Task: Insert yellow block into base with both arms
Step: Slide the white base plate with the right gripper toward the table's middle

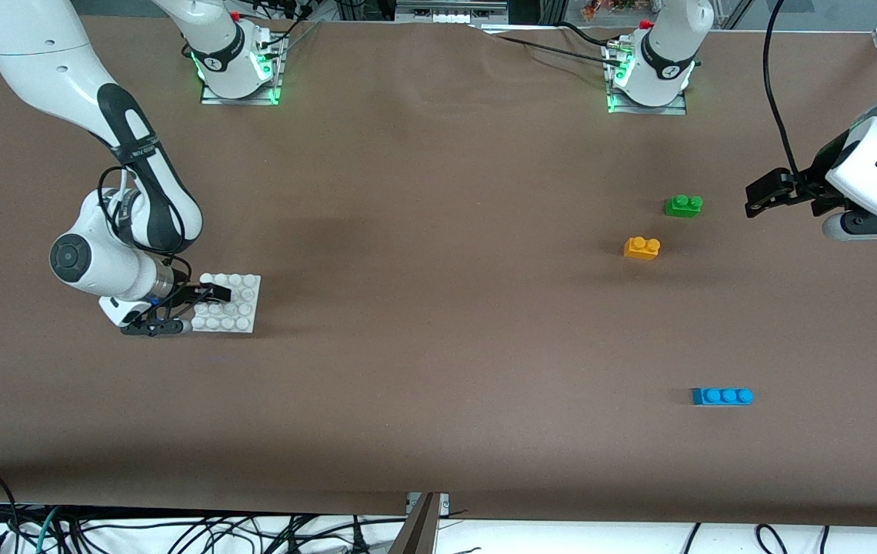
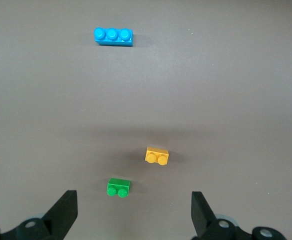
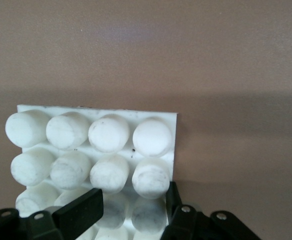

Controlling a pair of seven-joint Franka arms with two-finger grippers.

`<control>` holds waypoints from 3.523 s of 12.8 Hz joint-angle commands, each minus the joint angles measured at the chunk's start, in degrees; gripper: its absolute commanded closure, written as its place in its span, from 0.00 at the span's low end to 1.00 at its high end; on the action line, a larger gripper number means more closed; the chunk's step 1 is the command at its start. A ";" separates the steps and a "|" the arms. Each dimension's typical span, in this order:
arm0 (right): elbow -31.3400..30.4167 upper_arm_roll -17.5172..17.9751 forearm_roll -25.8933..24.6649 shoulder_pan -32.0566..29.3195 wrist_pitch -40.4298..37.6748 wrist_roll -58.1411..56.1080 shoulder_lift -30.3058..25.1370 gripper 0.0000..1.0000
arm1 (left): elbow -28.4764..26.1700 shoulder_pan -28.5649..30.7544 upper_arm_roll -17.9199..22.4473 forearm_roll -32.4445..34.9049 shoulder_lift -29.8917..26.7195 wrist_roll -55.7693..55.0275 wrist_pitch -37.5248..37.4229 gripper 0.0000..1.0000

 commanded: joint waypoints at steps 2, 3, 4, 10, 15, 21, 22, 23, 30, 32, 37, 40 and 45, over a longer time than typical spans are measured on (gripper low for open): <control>2.64 1.70 0.71 0.21 0.14 -0.27 3.16 0.42 | 1.79 0.02 0.21 -1.41 0.62 0.85 -1.33 0.00; 2.73 2.05 0.71 0.47 0.14 -0.28 3.16 0.42 | 1.79 0.02 0.21 -1.41 0.62 0.85 -1.33 0.00; 2.73 2.48 0.71 0.56 0.14 0.42 3.16 0.42 | 1.79 0.02 0.21 -1.41 0.62 0.85 -1.33 0.00; 3.78 3.19 0.71 2.14 -0.56 3.50 3.24 0.42 | 1.79 0.02 0.21 -1.41 0.62 0.85 -1.33 0.00; 5.45 3.81 0.80 3.81 -0.56 5.70 4.39 0.42 | 1.79 0.02 0.30 -1.41 0.62 0.85 -1.33 0.00; 7.38 5.47 1.41 4.61 -2.58 7.02 4.65 0.42 | 1.79 0.02 0.30 -1.41 0.62 0.85 -1.33 0.00; 7.56 5.65 1.59 4.61 -2.67 7.02 4.91 0.42 | 1.79 0.10 0.30 -1.41 0.62 0.85 -1.33 0.00; 8.17 5.74 1.59 4.69 -2.67 7.02 5.35 0.42 | 1.79 0.02 0.21 -1.50 0.62 0.85 -1.33 0.00; 10.28 6.44 3.52 8.03 -2.67 10.17 6.32 0.42 | 1.79 0.02 0.30 -1.50 0.62 0.85 -1.33 0.00; 11.51 6.44 3.52 8.91 -2.67 11.67 7.11 0.42 | 1.79 0.11 0.30 -1.50 0.62 0.85 -1.33 0.00; 13.10 6.53 3.52 10.93 -2.67 13.52 8.08 0.42 | 1.79 0.02 0.30 -1.50 0.62 0.85 -1.33 0.00; 13.98 6.53 3.53 12.51 -2.67 14.31 8.69 0.42 | 1.79 0.10 0.30 -1.50 0.62 0.85 -1.33 0.00; 14.51 6.53 3.61 15.15 -2.58 17.30 8.87 0.42 | 1.79 0.11 0.30 -1.50 0.62 0.85 -1.33 0.00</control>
